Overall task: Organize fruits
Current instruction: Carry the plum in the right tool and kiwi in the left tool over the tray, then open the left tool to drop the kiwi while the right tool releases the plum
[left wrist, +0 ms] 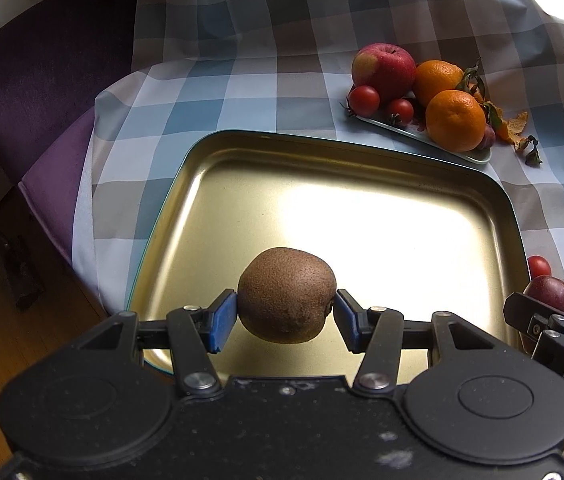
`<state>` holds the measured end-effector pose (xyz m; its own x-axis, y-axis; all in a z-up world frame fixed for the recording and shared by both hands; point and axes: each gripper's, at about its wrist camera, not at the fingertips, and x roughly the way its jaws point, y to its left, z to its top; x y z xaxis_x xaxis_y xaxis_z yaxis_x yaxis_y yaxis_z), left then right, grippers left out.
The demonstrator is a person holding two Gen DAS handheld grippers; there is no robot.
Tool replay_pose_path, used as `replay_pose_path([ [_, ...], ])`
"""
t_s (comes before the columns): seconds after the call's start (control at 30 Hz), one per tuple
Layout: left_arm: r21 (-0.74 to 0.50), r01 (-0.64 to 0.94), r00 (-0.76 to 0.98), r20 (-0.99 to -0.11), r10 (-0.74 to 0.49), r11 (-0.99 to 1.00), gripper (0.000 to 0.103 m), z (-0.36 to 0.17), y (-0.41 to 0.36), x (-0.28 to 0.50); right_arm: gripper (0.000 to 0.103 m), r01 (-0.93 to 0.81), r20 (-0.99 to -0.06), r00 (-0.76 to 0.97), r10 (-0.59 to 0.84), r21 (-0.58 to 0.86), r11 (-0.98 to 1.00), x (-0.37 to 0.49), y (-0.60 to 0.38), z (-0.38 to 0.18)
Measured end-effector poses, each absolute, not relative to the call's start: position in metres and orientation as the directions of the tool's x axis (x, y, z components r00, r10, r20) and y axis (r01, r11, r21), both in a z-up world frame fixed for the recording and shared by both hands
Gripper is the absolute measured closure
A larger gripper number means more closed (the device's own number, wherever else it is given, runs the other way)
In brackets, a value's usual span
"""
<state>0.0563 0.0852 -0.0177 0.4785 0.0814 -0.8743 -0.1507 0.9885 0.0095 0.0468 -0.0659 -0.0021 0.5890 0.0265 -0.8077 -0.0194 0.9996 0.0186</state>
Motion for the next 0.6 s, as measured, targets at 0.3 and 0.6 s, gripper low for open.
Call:
replay_pose_path([
  [0.3, 0.055, -0.143, 0.527, -0.841, 0.123, 0.988, 0.05, -0.009, 0.079, 0.053, 0.057, -0.02, -0.815, 0.58, 0.005, -0.008, 1.0, 0.049, -0.062, 0.001],
  [0.6, 0.022, -0.149, 0.487, -0.869, 0.093, 0.989, 0.05, -0.015, 0.083, 0.055, 0.057, -0.007, -0.837, 0.546, -0.011, -0.018, 1.0, 0.051, -0.064, -0.004],
])
